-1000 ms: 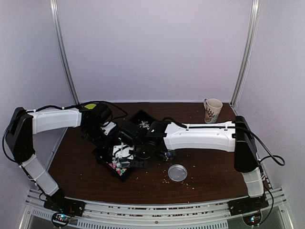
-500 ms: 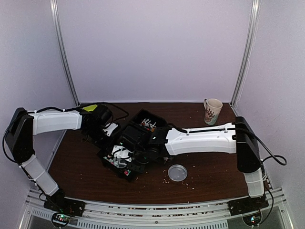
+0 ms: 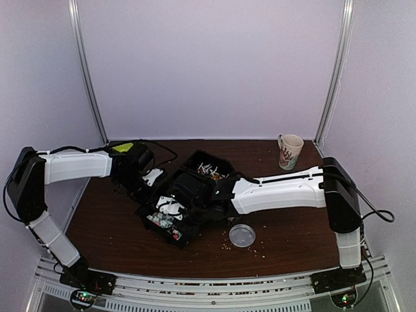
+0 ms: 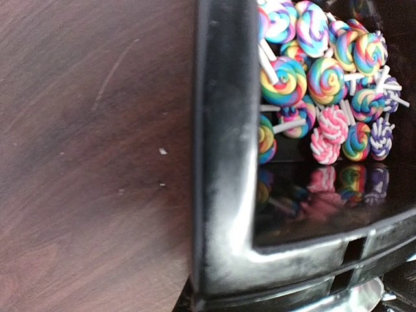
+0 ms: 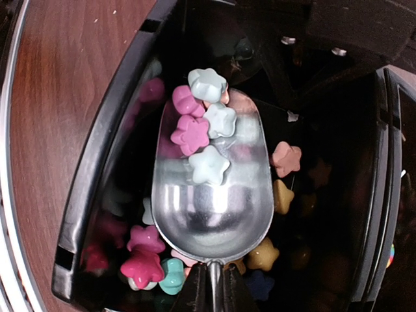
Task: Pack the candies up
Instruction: Scoop the fake candies.
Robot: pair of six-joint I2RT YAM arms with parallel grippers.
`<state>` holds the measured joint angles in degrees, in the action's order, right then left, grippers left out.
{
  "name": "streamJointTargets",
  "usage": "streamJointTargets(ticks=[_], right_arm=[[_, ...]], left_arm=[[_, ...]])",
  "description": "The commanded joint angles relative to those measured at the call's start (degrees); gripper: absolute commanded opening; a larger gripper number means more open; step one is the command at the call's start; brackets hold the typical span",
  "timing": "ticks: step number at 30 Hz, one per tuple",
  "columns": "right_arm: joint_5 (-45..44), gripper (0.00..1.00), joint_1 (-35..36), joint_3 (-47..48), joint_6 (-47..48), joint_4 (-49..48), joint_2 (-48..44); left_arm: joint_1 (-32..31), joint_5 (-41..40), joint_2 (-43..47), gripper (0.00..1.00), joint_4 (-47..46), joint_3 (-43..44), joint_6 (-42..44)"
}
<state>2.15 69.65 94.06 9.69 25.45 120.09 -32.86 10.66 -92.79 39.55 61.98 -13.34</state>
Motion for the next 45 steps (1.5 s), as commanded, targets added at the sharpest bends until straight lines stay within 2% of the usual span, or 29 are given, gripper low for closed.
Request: streamJointTargets(ticks=[1, 19, 34, 45], right_arm=[[0.5, 0.0, 0.46, -3.48, -3.21, -10.82, 2.68], [-0.61, 0.0, -0.88, -17.52, -3.96, -35.51, -6.16], [-4.89, 0.0, -1.43, -25.01, -4.55, -41.17, -11.08], [-9.44, 0.0, -4.91, -30.37, -4.68, -42.22, -17.39]], left_arm=[[-0.5, 7.9, 4.42, 0.0, -12.45, 3.83, -2.91], [3.45, 3.39, 3.49, 0.0, -9.1, 4.38, -4.05], [5.07, 0.82, 3.59, 0.0, -7.65, 4.99, -4.06], [5.75, 0.12, 3.57, 0.0, -7.25, 5.09, -4.06]])
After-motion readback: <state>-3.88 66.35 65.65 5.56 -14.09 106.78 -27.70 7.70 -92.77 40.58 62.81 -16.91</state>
